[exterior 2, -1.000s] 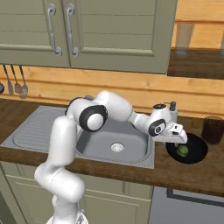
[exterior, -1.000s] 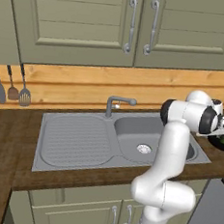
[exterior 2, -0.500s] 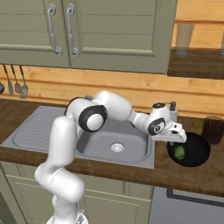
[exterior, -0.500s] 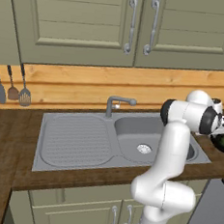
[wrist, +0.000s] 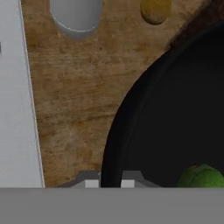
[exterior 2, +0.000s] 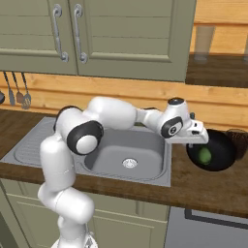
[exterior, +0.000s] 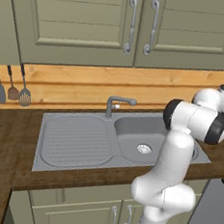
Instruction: Pick the avocado from the sink and place it in the bowl. Then pick the bowl and place it in the microwave. Then close the microwave door and press the start button.
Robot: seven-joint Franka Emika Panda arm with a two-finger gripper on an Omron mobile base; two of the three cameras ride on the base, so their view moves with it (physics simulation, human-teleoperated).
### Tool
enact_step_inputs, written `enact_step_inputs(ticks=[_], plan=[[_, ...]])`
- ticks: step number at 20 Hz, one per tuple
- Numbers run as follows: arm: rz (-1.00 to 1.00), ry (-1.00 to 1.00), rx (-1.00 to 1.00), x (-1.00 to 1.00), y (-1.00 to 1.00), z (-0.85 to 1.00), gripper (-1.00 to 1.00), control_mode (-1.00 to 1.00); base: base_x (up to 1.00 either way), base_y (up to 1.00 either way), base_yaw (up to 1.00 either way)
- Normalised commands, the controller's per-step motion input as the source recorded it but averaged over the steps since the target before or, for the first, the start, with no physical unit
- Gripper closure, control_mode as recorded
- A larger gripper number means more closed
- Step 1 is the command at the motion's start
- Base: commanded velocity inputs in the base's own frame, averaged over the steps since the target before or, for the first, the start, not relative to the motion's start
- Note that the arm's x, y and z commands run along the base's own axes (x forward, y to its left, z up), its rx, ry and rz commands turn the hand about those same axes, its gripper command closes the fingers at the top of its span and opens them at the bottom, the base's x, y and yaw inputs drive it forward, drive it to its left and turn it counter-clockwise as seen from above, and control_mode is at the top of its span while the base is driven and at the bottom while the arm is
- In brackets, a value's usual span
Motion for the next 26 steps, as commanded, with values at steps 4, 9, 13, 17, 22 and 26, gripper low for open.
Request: enact_step_inputs(ticks=[4,9,13,17,22,26], plan=[[0.10,0.00,0.00,-0.10,0.18,0.94,1.00,-1.00,0.00,0.00,0.00],[0.08,0.00,-0.01,-0.07,0.36,0.86,1.00,-1.00,0.00,0.00,0.00],[0.06,0.00,-0.05,-0.17,0.62,0.42,1.00,-1.00,0.00,0.00,0.00],[0.17,0.00,-0.11,-0.24,0.92,0.24,1.00,-1.00,0.00,0.00,0.00],[0.23,0.00,-0.15,-0.39,1.00,0.17,1.00,-1.00,0.00,0.00,0.00],[0.20,0.00,-0.09,-0.75,0.88,0.07,1.00,-1.00,0.00,0.00,0.00]])
